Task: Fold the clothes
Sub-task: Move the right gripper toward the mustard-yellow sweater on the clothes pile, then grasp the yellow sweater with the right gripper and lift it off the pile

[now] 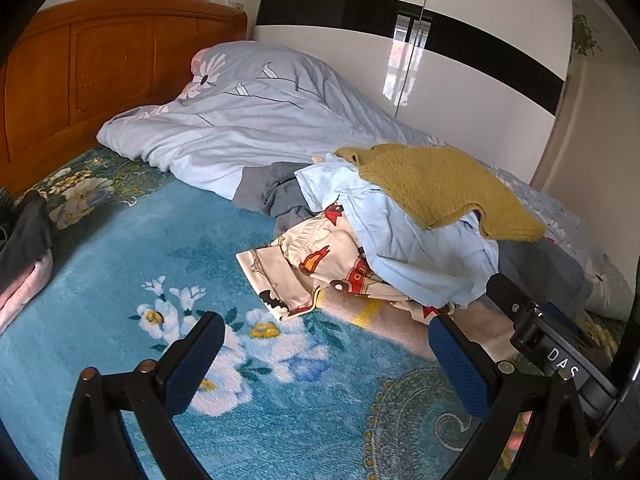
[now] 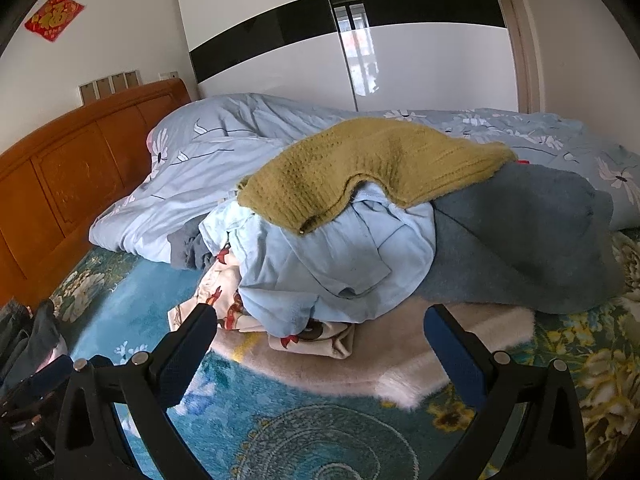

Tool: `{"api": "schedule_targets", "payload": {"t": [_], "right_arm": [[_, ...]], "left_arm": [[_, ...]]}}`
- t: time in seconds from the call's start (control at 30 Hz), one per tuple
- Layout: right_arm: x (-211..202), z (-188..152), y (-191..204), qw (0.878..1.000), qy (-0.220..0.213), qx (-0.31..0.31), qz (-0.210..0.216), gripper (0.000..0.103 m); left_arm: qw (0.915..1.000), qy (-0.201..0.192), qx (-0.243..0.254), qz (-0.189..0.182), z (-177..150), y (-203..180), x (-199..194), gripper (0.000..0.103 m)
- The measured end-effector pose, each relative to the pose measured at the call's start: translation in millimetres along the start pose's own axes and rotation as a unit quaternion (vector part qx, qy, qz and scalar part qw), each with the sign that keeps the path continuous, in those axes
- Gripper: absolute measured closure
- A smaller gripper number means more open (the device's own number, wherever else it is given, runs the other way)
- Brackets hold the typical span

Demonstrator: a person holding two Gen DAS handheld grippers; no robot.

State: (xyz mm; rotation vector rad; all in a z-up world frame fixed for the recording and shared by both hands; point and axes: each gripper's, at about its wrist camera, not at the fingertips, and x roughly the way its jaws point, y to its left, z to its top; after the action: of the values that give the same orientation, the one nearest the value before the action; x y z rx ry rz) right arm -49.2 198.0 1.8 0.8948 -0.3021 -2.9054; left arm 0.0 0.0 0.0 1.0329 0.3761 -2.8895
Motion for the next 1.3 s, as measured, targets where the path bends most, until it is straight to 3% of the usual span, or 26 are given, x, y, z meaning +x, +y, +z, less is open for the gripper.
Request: {"api": "schedule_targets", "payload": {"t": [0.6, 0.97, 1.07, 1.17, 1.3], "right_arm": [[2.1, 2.0, 15.1, 1.0, 0.003, -0.021, 0.01, 0.0], [16.8, -4.7, 16.8, 0.999, 0.016, -0.03, 0.008, 0.0], [27.0, 2.5, 15.7, 0.999, 0.011, -0.027, 0.014, 0.0], [49.5, 16.5, 23.6, 0.998, 0.019, -0.051, 0.028, 0.0], [90.6, 37.7, 48.8, 0.991, 0.039, -0.125, 0.007, 0.0]], "left_arm": [[0.9997, 0.007, -0.017, -0.018, 4.3, 4.8, -0.8, 0.0], [0.9996, 0.005, -0.029, -0.001, -6.8, 23.7, -0.1, 0.0], [0.999, -0.02, -0.035, 0.02, -11.6, 39.3, -12.0, 0.0], [0.9983, -0.034, -0.045, 0.012, -17.1, 57.8, -22.6, 0.0], [0.9969, -0.001, -0.074, -0.025, -27.2, 86.1, -32.8, 0.0]]}}
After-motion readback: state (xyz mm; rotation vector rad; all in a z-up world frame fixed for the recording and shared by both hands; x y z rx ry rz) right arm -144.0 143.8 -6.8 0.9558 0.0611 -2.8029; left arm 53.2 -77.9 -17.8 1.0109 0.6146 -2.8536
